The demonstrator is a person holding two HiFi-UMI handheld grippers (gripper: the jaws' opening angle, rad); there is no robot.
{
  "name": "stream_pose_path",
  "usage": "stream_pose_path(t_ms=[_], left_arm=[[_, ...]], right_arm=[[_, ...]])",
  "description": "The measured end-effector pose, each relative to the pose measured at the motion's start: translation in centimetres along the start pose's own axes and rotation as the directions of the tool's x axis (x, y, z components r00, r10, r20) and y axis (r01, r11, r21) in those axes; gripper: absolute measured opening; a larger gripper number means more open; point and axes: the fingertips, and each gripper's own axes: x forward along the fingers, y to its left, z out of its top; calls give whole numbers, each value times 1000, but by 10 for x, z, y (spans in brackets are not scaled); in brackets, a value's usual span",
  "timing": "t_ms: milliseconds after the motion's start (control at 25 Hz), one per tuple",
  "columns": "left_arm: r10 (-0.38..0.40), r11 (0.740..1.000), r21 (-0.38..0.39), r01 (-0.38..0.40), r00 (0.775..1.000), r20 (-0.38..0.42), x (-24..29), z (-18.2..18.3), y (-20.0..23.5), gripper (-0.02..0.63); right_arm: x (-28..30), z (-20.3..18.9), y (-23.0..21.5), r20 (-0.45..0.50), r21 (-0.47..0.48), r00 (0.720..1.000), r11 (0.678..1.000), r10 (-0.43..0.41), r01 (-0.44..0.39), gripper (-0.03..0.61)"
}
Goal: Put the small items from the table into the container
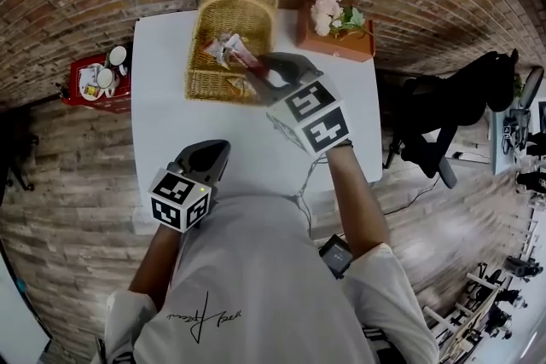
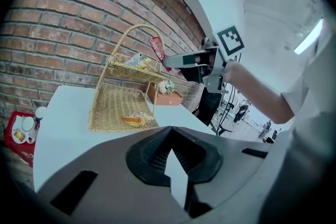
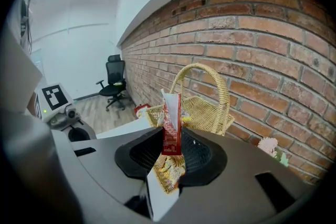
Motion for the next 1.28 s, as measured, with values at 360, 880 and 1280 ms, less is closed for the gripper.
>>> stream_pose_path(t_ms=[360,880,1280], left_arm=[[5,1000,2,-5,1000,-13,2,-3,4,9],[8,1000,2,-8,1000,-24,3,-5,6,9],[8,1000,2,-8,1000,-26,2,-4,6,9]], right_arm=[[17,-1,-7,-12,4,1000,1000,-1,1,111],[32,-13,-11,-49,14,998,1000,-27,28,112],[32,-10,-9,-15,60,1000,998,-2,3,118]])
